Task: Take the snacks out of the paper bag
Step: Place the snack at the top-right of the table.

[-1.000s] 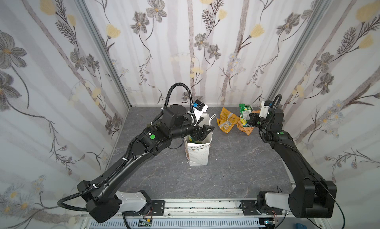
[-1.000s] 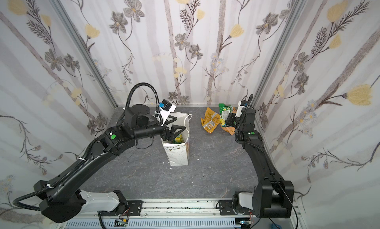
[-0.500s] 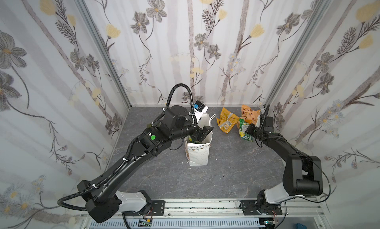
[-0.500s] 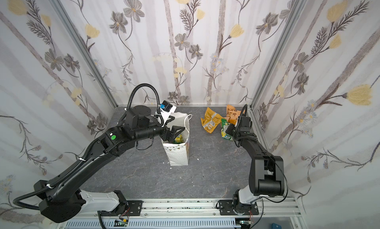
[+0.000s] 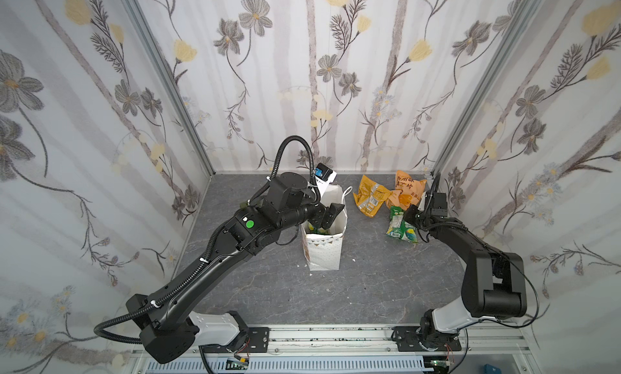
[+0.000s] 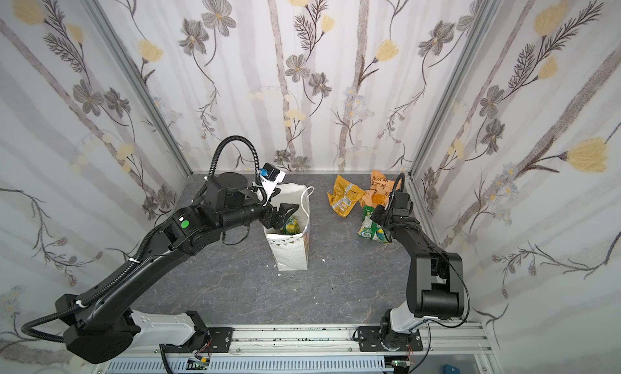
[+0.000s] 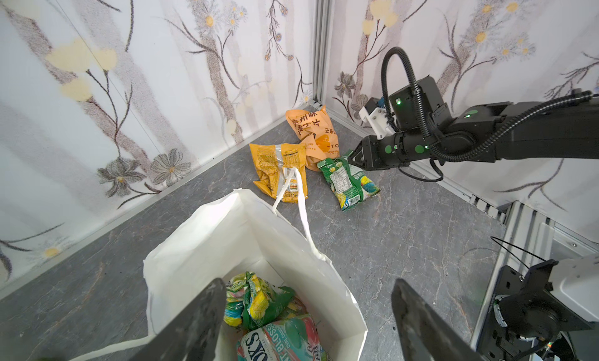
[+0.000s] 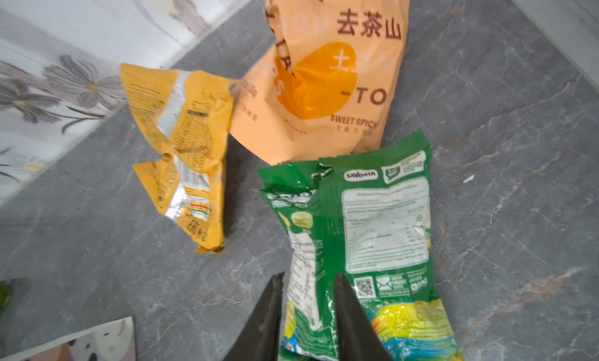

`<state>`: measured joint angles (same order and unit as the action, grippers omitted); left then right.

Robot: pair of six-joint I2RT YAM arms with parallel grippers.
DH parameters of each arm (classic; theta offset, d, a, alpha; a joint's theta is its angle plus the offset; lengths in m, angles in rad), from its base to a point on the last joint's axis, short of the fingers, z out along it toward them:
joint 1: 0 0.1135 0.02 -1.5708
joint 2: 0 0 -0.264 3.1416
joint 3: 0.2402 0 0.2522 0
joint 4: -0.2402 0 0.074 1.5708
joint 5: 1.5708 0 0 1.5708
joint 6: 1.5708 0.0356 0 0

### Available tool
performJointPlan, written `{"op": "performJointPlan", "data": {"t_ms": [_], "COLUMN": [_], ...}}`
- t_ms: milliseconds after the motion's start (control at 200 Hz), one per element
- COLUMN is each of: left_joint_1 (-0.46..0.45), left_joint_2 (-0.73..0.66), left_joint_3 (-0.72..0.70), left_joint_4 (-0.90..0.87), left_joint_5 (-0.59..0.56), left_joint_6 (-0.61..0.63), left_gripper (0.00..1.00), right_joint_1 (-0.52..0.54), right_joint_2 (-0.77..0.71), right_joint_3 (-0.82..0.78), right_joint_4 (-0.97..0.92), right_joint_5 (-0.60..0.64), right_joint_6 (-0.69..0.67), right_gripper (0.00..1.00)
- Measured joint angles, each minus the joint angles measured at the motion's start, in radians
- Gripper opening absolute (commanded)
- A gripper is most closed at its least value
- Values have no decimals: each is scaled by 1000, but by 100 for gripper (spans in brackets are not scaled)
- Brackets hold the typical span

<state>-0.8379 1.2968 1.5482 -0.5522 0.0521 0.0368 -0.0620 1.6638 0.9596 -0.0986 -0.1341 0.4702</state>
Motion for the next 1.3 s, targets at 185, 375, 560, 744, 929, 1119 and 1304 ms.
{"op": "performJointPlan", "data": {"t_ms": [185,375,560,744,929,1119,1304], "left_joint_1": [0,8,51,79,84,85,85], "left_joint_2": [14,47,103,204,343,420,474], "left_joint_3": [28,67,120,212,324,344,341], "left_joint_4": [-13,-44,-108,-221,-356,-437,-466], "left_joint_5": [-64,-162,-207,-176,-140,-134,-120], "left_joint_6": [-13,-45,-103,-150,-174,-187,-191], "left_gripper": [81,81,81,81,81,81,81], "right_joint_1": [20,112,264,367,402,409,409], "right_joint_2": [-181,-351,-457,-478,-474,-473,-479], "right_joint_3": [56,124,205,285,333,353,352], "right_joint_4": [-12,-17,-18,-31,-31,-35,-39], "right_joint_5": [-41,-76,-101,-215,-356,-415,-417], "right_joint_6": [0,0,-27,-46,-26,0,19], "right_gripper": [38,42,50,66,74,80,86]}}
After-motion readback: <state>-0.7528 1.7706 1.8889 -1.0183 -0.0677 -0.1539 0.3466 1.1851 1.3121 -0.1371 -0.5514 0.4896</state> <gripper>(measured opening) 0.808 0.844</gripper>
